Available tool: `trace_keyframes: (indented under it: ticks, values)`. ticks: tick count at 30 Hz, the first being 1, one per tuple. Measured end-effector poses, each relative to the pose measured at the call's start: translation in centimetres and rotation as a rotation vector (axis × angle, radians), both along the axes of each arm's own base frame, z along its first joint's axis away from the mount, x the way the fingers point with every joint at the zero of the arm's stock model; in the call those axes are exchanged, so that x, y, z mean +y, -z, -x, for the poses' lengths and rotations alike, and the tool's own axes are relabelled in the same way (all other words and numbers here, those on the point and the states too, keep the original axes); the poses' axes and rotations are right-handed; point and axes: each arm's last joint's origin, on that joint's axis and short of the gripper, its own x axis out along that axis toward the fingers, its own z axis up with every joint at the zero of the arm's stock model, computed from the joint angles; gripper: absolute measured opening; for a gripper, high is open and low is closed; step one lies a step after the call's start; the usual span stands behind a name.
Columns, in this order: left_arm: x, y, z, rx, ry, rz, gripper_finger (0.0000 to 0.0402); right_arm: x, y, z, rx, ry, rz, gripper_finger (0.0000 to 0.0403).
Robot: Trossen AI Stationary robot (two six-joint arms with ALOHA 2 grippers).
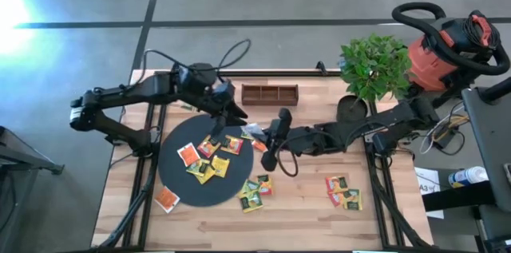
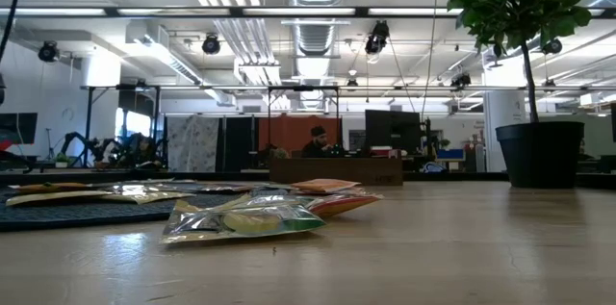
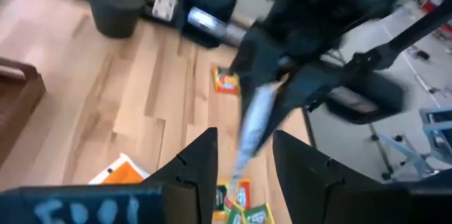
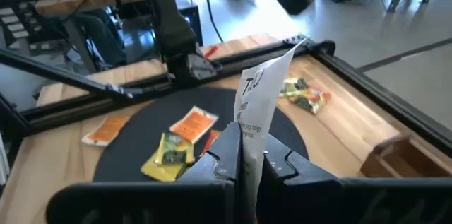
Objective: Pick & Place Tea
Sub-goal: Put the orange tea bag into the left section of the wooden organizer
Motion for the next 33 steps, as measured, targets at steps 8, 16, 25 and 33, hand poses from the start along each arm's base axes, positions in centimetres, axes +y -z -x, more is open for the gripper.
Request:
trace_keyframes:
  ticks: [8,16,25,33]
  values:
    - [0.2,1.8,-1.9,0.065,0.054,0.035,0.0131,0.0,0.0,-0.1,0.009,-0.004,0.016,0.0013]
    - [0.1,2.1,-1.8,0.091,0.07,0.033,0.0115,0.0,0.0,0.0,0.014,-0.006,0.024,0.0013]
    - [0.2,2.3,-1.7,0.106,0.052,-0.008,0.0006,-0.4,0.0,-0.1,0.01,0.016,-0.002,0.0013]
    - [0.3,2.3,-1.7,0.104,0.047,-0.035,0.0001,-0.7,0.2,0.0,0.018,0.049,-0.084,0.0025]
